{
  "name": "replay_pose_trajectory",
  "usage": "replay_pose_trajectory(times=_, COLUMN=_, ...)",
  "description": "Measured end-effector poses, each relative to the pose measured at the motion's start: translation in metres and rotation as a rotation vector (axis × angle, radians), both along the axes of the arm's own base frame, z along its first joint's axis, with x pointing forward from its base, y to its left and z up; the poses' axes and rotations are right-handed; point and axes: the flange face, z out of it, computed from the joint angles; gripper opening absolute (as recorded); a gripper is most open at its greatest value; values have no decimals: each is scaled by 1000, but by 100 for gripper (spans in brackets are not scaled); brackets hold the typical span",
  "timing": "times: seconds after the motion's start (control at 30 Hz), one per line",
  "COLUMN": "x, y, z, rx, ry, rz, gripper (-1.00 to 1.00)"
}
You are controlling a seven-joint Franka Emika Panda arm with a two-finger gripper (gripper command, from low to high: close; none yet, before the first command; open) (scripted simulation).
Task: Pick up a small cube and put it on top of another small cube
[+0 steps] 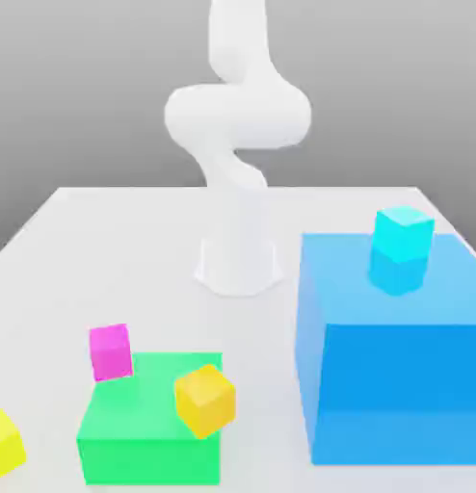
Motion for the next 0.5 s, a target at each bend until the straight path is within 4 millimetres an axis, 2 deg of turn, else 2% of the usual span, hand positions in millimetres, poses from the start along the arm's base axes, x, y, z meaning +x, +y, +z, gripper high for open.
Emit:
replay_pose_trajectory(times=0.13, x=47, y=-36, z=-53, rx=54, ry=102, rz=-72, gripper=0)
replay_pose_trajectory(times=0.27, x=82, y=-75, z=-110, rx=103, ry=198, rz=-151, gripper=0)
replay_pose_trajectory(times=0.4, x=107, y=-115, z=-173, rx=147, ry=292, rz=-236, gripper=0)
replay_pose_trajectory(times=0.5, x=117, y=-145, z=-223, rx=176, ry=361, rz=-304, gripper=0)
